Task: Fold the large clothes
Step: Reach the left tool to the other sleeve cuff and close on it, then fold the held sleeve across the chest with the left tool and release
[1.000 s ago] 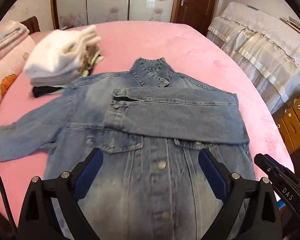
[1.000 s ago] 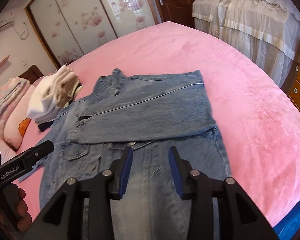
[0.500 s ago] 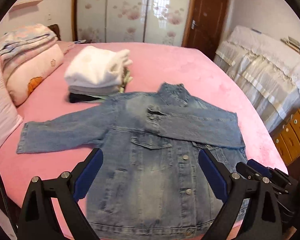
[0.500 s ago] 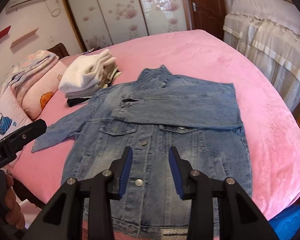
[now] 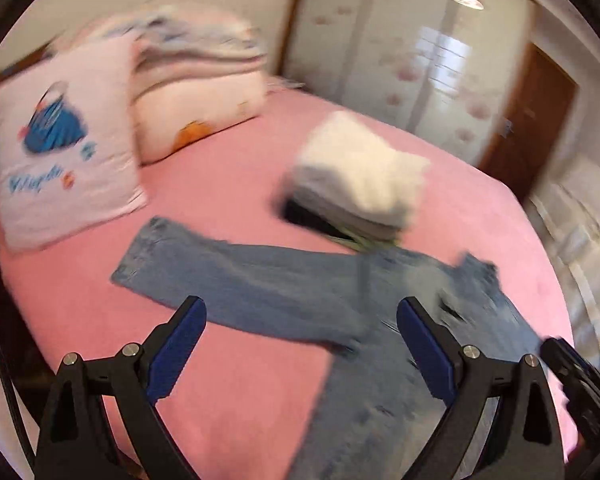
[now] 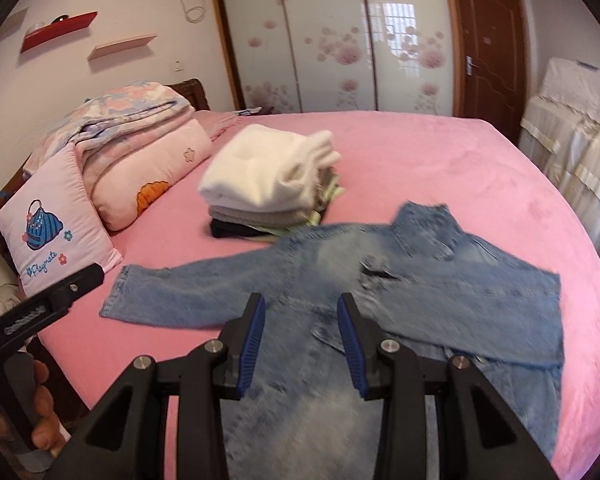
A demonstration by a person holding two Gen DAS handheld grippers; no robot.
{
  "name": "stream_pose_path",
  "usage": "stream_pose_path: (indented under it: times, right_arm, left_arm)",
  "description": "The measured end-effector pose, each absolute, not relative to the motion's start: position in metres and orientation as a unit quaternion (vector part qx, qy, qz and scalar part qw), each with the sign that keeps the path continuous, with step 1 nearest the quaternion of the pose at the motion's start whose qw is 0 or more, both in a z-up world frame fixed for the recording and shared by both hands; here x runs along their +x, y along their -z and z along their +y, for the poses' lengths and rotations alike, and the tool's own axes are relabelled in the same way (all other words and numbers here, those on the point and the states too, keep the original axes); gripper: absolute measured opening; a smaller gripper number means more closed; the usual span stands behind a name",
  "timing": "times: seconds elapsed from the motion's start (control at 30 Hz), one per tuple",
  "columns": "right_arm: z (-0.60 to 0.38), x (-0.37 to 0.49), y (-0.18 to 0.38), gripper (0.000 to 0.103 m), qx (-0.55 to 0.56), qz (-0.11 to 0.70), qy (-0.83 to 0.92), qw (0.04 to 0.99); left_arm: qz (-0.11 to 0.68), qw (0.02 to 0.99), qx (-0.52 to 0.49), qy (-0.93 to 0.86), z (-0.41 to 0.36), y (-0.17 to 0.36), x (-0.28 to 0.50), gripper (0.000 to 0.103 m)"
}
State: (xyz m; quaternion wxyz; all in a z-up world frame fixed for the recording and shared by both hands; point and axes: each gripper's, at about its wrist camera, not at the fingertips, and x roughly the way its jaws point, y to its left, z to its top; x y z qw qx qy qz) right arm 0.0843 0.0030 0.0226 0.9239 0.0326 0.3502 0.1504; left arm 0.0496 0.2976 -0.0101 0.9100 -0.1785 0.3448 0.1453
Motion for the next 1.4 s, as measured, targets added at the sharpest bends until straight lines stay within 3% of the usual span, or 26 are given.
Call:
stream_pose_path:
  times: [0.23, 0.53, 0.77, 0.8, 0.87, 0.9, 0.93, 1.0, 1.17, 1.4]
  right_arm:
    - [0.073, 0.141, 0.010, 0.038, 0.021, 0.364, -0.189, 0.912]
    - [0.142, 0.181, 0.095, 0.038, 0.006, 0.429, -0.235, 0.872]
    - [0.141, 0.191, 0.133, 0.038, 0.021, 0.463, -0.240, 0.853]
    - [0.138, 0.192, 0.136, 0.038, 0.023, 0.468, -0.237, 0.851]
    - [0.129, 0.193, 0.141, 0.038, 0.026, 0.475, -0.231, 0.849]
    - [0.126, 0.193, 0.142, 0.038, 0.027, 0.477, -0.228, 0.849]
    - [0.121, 0.193, 0.143, 0.038, 0.030, 0.480, -0.224, 0.848]
    - [0.110, 0.192, 0.144, 0.038, 0.040, 0.485, -0.219, 0.846]
    - [0.070, 0.185, 0.128, 0.038, 0.070, 0.477, -0.195, 0.854]
    - [-0.024, 0.166, 0.082, 0.038, 0.112, 0.424, -0.136, 0.888]
  left_arm:
    - [0.384, 0.849, -0.289, -0.221, 0.391, 0.100, 0.084, 0.096]
    - [0.407, 0.775, -0.427, -0.226, 0.443, 0.217, 0.101, 0.095]
    - [0.339, 0.786, -0.467, -0.223, 0.465, 0.240, 0.118, 0.095]
    - [0.330, 0.785, -0.476, -0.222, 0.471, 0.242, 0.121, 0.089]
    - [0.316, 0.780, -0.488, -0.233, 0.482, 0.245, 0.125, 0.055]
    - [0.319, 0.774, -0.491, -0.243, 0.486, 0.248, 0.128, 0.017]
    - [0.319, 0.768, -0.500, -0.242, 0.490, 0.250, 0.128, 0.009]
    - [0.291, 0.762, -0.523, -0.247, 0.487, 0.243, 0.120, 0.008]
    - [0.240, 0.839, -0.411, -0.264, 0.433, 0.158, 0.118, 0.008]
    - [0.200, 0.926, -0.306, -0.091, 0.277, 0.041, 0.144, 0.008]
